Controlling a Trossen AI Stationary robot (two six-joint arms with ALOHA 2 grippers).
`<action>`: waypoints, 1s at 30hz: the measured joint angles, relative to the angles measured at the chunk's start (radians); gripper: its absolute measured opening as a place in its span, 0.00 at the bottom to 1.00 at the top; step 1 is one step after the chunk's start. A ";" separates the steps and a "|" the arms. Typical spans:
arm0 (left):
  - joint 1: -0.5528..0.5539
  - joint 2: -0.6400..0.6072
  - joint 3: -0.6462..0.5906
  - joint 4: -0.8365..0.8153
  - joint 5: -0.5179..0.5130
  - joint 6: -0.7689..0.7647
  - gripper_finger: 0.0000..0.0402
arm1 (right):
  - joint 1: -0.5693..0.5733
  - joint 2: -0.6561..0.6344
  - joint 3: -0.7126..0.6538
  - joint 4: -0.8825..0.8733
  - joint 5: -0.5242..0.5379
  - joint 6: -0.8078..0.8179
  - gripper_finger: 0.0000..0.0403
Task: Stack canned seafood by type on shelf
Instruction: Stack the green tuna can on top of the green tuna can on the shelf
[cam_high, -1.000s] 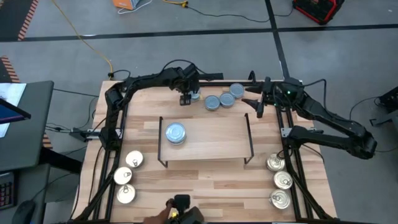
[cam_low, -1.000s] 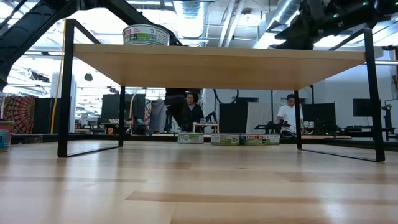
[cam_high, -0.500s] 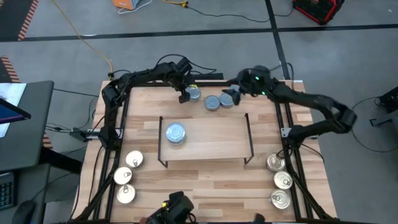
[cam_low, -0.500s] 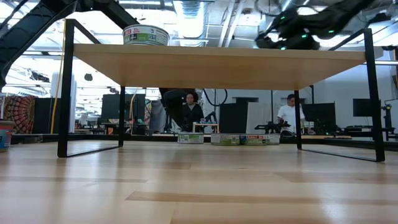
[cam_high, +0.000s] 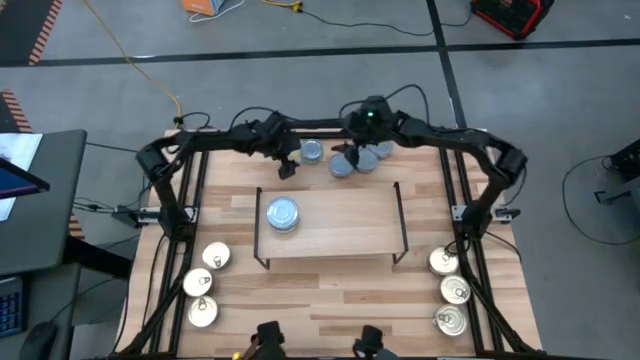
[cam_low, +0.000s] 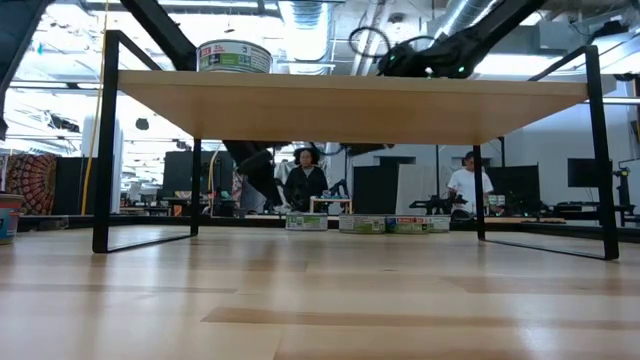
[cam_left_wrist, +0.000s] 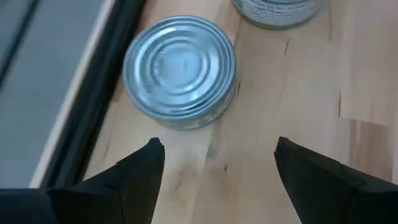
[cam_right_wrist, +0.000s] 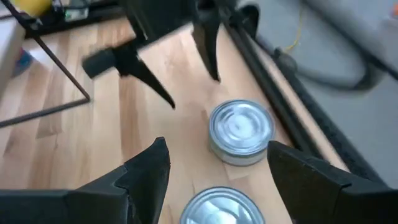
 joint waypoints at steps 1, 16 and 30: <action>-0.001 -0.022 -0.029 0.027 -0.011 -0.005 0.72 | 0.002 0.020 0.012 0.000 -0.001 0.000 0.73; 0.031 -0.127 -0.163 0.220 -0.024 -0.167 0.72 | 0.070 0.253 0.204 -0.071 0.000 -0.016 0.73; 0.027 -0.126 -0.164 0.103 0.014 0.014 0.72 | 0.037 0.299 0.266 -0.177 0.062 -0.242 0.73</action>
